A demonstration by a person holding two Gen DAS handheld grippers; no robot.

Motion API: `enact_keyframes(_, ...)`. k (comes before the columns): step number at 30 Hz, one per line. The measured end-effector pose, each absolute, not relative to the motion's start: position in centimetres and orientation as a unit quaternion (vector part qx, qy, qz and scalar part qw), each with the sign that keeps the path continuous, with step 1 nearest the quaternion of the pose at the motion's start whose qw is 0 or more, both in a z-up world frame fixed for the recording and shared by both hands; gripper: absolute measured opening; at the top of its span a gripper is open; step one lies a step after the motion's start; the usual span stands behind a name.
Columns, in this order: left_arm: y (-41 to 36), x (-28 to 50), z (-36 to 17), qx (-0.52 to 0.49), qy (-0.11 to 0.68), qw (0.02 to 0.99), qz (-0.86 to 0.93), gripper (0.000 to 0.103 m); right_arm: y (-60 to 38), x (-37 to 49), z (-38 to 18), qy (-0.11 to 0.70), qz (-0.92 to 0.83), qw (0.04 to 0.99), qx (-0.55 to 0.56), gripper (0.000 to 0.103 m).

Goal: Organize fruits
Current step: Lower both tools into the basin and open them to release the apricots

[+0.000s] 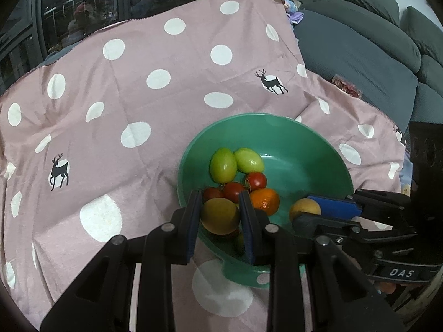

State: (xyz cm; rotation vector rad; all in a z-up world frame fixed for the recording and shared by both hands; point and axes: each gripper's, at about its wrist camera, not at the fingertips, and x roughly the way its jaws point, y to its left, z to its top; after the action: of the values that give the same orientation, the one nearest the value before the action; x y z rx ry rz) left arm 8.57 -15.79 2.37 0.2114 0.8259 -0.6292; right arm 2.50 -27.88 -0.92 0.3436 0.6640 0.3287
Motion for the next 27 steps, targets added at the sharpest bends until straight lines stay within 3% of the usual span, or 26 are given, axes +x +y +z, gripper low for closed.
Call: enact_keyframes(27, -18.9, 9.7, -0.3, 0.154, 0.416, 0.841, -0.31, 0.028, -27.4, 3.7, -0.8, 0.369, 0.092, 0.923, 0.063, 0.03)
